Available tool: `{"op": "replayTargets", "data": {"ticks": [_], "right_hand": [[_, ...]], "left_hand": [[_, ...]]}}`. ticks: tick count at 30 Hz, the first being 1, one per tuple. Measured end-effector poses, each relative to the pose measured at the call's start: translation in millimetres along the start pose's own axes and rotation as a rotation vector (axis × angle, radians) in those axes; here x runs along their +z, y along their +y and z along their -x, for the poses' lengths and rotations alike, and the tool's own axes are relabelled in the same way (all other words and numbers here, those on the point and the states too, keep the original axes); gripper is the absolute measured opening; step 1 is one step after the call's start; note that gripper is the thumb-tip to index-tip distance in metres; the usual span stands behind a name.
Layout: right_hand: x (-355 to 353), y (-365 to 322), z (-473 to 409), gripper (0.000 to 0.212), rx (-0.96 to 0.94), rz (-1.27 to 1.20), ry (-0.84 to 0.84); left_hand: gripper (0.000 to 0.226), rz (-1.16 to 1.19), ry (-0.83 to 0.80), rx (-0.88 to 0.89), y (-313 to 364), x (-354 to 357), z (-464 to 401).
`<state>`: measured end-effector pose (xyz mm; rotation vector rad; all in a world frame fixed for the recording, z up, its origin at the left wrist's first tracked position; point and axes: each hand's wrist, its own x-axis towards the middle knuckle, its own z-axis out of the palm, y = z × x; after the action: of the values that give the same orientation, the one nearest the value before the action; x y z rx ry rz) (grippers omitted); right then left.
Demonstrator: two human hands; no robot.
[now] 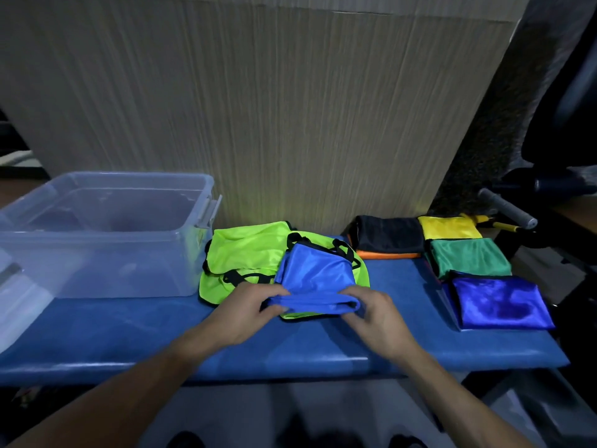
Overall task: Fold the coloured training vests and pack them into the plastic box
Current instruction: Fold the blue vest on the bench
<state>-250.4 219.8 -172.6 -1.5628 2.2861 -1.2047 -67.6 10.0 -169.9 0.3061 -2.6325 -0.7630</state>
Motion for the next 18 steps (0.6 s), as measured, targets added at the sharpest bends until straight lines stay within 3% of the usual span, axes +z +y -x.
{"op": "replayTargets", "data": {"ticks": [4,8,11,15,17,18], "right_hand": [[-35,-36,-17,0.020,0.043,-0.415,0.115],[-65,-75,-26,0.018,0.029,-0.746,0.215],[-69,-82,-35,0.020,0.110,-0.874,0.221],[-49,-59,-51,0.022,0.315,-0.905,0.193],[-32,-41,-52,0.012,0.462,-0.845,0.194],[-22,-33,-50,0.018,0.551,-0.782,0.144]], "left_hand": [[0.007,0.314,0.145,0.027,44,-35,-14],[0.040,0.522,0.334,0.070,85,-71,-32],[0.038,0.625,0.402,0.068,98,-79,-48],[0.027,0.708,0.314,-0.163,72,-65,-75],[0.033,0.648,0.259,-0.301,40,-46,-92],[0.036,0.592,0.228,-0.374,24,-34,-96]]}}
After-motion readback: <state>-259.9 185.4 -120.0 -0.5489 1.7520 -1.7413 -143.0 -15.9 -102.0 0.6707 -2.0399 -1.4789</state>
